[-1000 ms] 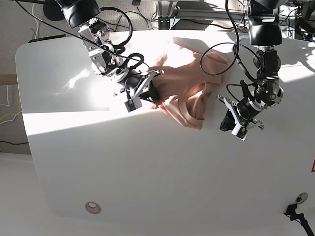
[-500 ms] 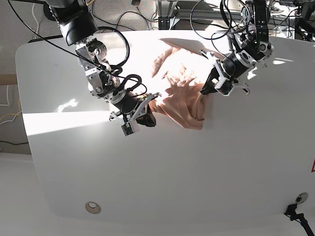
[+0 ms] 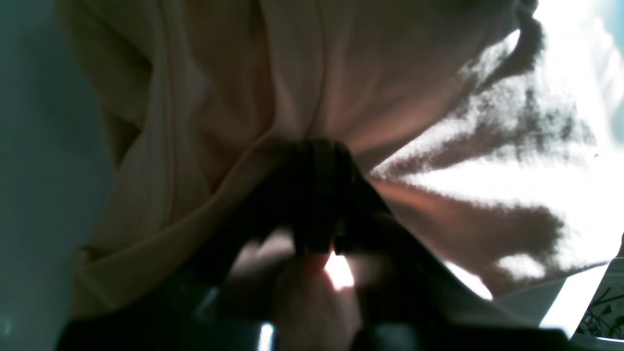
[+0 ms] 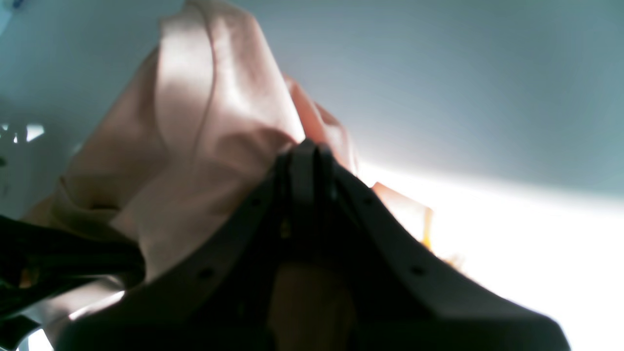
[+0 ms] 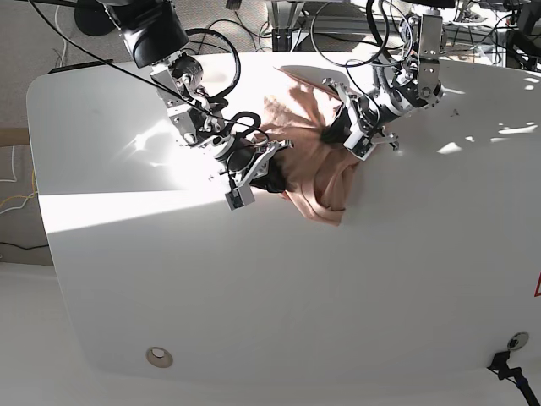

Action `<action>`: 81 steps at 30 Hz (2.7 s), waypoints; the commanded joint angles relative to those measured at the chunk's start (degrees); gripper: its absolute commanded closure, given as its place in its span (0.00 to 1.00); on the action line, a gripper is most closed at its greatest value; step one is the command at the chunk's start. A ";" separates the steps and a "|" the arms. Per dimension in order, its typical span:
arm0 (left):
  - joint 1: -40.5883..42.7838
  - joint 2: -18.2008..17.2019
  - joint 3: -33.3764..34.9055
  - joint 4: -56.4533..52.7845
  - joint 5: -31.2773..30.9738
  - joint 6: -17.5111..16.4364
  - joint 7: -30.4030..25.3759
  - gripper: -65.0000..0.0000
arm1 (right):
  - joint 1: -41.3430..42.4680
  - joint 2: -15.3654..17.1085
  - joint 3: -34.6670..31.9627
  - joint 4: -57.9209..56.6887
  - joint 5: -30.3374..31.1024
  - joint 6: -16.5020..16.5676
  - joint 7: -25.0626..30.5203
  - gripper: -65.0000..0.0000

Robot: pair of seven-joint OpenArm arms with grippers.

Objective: Fold the T-shirt properly

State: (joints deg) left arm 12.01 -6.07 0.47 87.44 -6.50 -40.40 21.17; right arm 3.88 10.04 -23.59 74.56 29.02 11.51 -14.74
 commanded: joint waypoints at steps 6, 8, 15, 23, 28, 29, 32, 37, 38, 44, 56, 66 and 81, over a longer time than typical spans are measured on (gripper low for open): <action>-12.23 -2.24 -0.07 -12.23 0.48 0.40 0.24 1.00 | -3.92 5.30 0.34 2.58 -0.05 -1.27 1.42 1.00; -15.57 -3.47 -0.07 -13.99 0.48 0.40 0.24 1.00 | -5.51 5.91 0.34 4.16 -0.05 -1.27 1.42 1.00; -23.66 -3.74 -0.07 -17.24 0.48 0.40 0.24 1.00 | -7.44 6.00 0.34 6.62 -0.40 -1.35 1.34 1.00; -19.70 -6.02 -0.34 -4.23 0.13 0.40 0.41 1.00 | -4.01 7.85 0.34 13.83 -0.40 -1.44 -0.77 1.00; -8.19 -5.76 -0.34 7.64 0.13 0.40 0.50 1.00 | -0.23 6.44 0.34 14.89 -0.31 -1.44 -2.80 1.00; -5.99 -5.67 -0.34 9.04 0.13 0.40 0.50 1.00 | 0.03 5.74 0.34 14.71 -0.31 -1.44 -2.80 1.00; 0.17 -3.65 -0.34 11.42 0.13 0.40 0.50 1.00 | 0.91 4.15 0.17 13.65 -0.31 -1.44 -2.80 1.00; 4.82 -0.48 -0.25 10.89 0.39 0.40 0.50 1.00 | 1.09 1.78 0.17 7.85 -0.40 -1.27 -2.62 1.00; 4.91 -0.22 -0.16 10.19 0.39 0.40 0.50 1.00 | 1.09 1.52 0.17 6.53 -0.40 -1.18 -2.62 1.00; -1.15 -0.31 1.60 0.08 0.39 0.40 0.24 1.00 | -0.14 2.04 0.25 4.60 -0.40 -1.00 -2.53 1.00; -15.92 -4.44 3.00 -12.05 0.13 0.40 0.24 1.00 | -3.84 4.77 0.34 9.87 -0.40 -1.35 -2.53 1.00; -11.70 -5.58 2.83 -4.85 0.13 0.40 0.41 1.00 | 0.65 6.09 0.34 8.03 -0.40 -1.35 -2.53 1.00; -5.46 -4.09 2.83 -2.38 0.04 0.40 0.41 1.00 | 4.34 5.91 0.25 0.29 -0.40 -0.91 -0.25 1.00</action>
State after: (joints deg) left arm 6.87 -9.91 3.38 83.42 -6.39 -39.64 21.39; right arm 7.16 15.70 -23.66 74.67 28.77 10.72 -15.53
